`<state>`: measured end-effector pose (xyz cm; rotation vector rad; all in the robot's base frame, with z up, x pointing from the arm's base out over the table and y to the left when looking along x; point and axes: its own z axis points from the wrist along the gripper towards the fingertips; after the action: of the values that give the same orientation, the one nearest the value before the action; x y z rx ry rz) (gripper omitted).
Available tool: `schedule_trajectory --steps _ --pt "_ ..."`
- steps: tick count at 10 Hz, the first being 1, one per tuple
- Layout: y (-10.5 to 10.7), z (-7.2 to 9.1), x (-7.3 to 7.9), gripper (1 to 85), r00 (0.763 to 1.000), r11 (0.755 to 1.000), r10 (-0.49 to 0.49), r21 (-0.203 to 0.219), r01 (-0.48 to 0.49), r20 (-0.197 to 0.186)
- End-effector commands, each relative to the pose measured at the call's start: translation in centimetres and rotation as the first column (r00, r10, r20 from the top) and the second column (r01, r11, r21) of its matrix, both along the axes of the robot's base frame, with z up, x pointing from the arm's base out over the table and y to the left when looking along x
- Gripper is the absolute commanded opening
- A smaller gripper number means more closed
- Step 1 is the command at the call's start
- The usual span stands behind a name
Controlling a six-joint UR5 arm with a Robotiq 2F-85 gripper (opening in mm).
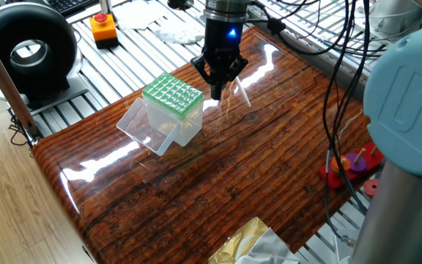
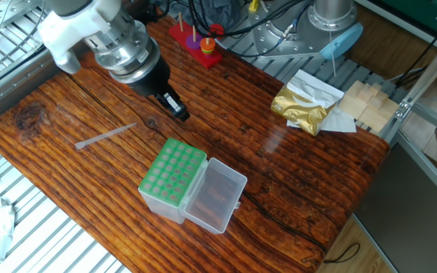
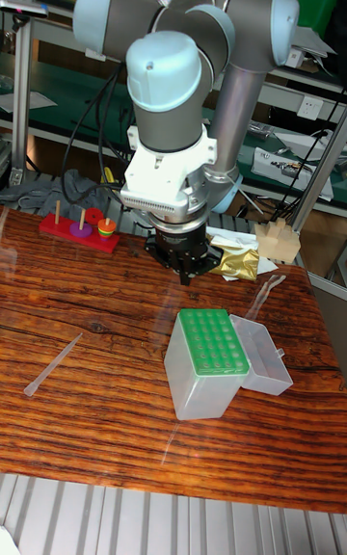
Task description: Insert a large pipette tip into the holder for large pipette tips
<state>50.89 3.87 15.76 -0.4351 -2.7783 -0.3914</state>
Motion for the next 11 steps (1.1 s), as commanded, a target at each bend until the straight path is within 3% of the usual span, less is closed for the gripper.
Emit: schedule_trajectory --steps 1,3,6,11 --pt "-1.1 0.6 0.5 1.0 1.000 1.000 0.017 0.006 -0.016 -0.008" --pt "-3.0 0.1 1.4 1.0 0.999 0.999 0.048 -0.002 -0.048 0.005" --pt "-5.2 1.0 3.4 1.0 0.997 0.997 0.082 0.001 -0.082 0.001" --pt "-7.7 -1.6 6.0 1.0 0.993 0.988 0.117 -0.109 -0.114 0.025"
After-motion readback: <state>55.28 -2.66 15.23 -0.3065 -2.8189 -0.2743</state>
